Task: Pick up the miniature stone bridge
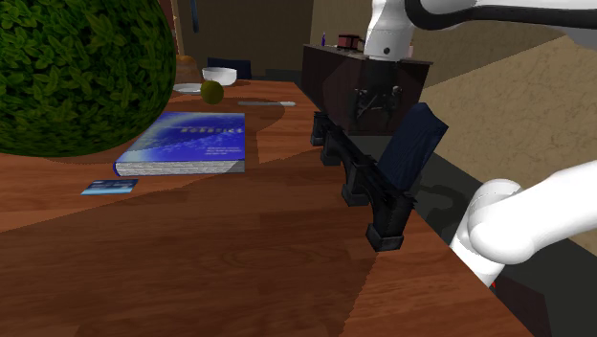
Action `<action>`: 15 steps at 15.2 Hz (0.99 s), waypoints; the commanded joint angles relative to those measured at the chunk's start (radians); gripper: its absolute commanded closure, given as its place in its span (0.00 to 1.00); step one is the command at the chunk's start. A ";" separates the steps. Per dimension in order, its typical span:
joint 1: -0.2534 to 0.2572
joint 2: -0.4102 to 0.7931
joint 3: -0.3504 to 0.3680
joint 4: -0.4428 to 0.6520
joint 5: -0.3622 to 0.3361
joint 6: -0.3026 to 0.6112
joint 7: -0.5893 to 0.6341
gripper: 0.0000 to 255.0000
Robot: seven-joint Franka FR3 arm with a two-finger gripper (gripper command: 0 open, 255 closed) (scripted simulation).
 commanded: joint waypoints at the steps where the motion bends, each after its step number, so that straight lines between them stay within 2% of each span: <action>1: -0.013 0.026 0.051 0.036 0.046 -0.025 0.127 0.00; 6: -0.049 0.123 0.164 0.146 0.136 -0.058 0.400 0.00; 15: -0.042 0.098 0.174 0.026 0.148 0.038 0.391 0.00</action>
